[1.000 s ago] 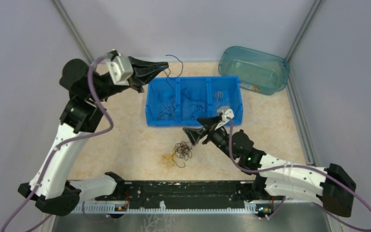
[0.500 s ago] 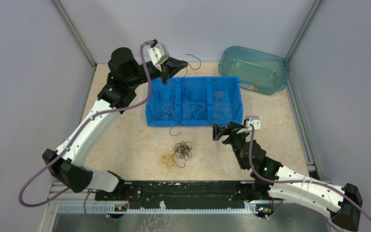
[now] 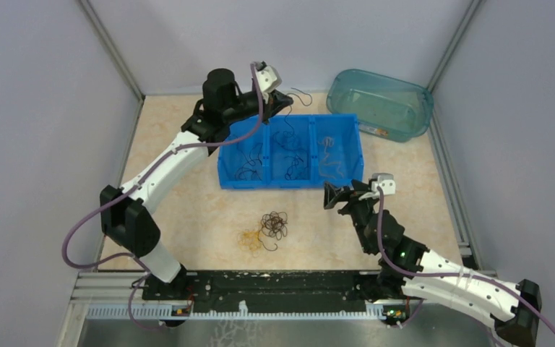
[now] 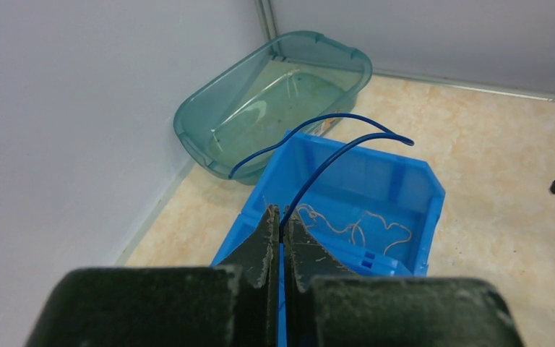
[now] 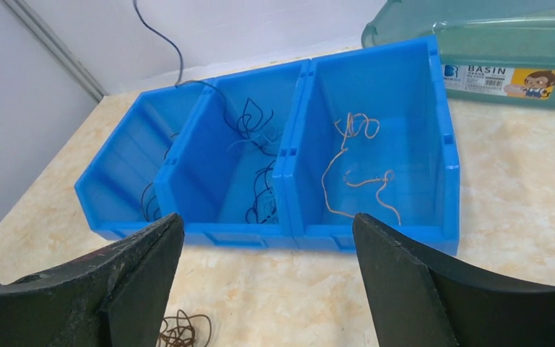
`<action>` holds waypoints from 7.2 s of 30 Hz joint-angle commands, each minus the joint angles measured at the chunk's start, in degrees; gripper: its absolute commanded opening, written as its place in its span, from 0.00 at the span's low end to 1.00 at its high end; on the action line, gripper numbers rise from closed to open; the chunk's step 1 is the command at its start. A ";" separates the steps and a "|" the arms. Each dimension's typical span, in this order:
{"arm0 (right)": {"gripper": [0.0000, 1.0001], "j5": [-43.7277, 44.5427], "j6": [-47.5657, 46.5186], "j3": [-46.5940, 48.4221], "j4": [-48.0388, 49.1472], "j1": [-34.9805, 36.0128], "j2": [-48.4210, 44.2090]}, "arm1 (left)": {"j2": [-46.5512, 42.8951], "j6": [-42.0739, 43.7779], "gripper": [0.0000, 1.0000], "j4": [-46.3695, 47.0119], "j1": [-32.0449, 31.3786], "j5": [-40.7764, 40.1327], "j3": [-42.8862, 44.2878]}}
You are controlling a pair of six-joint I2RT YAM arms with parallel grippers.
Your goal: Untangle the cables
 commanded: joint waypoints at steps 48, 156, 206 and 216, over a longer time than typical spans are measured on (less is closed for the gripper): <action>0.76 -45.66 0.97 12.74 -3.63 -0.59 25.52 | -3.03 13.70 1.00 -59.52 1.59 -8.28 10.38; 0.48 -52.22 2.61 18.70 46.32 3.38 49.59 | -40.32 8.00 0.00 -45.16 3.97 22.32 -19.97; 0.69 -41.85 -10.35 19.65 26.30 5.88 28.02 | -38.97 5.69 0.00 -47.63 3.77 18.24 -11.34; 0.68 -43.66 -8.78 20.81 30.60 5.89 31.50 | -39.26 6.14 0.00 -47.17 3.77 14.98 -12.16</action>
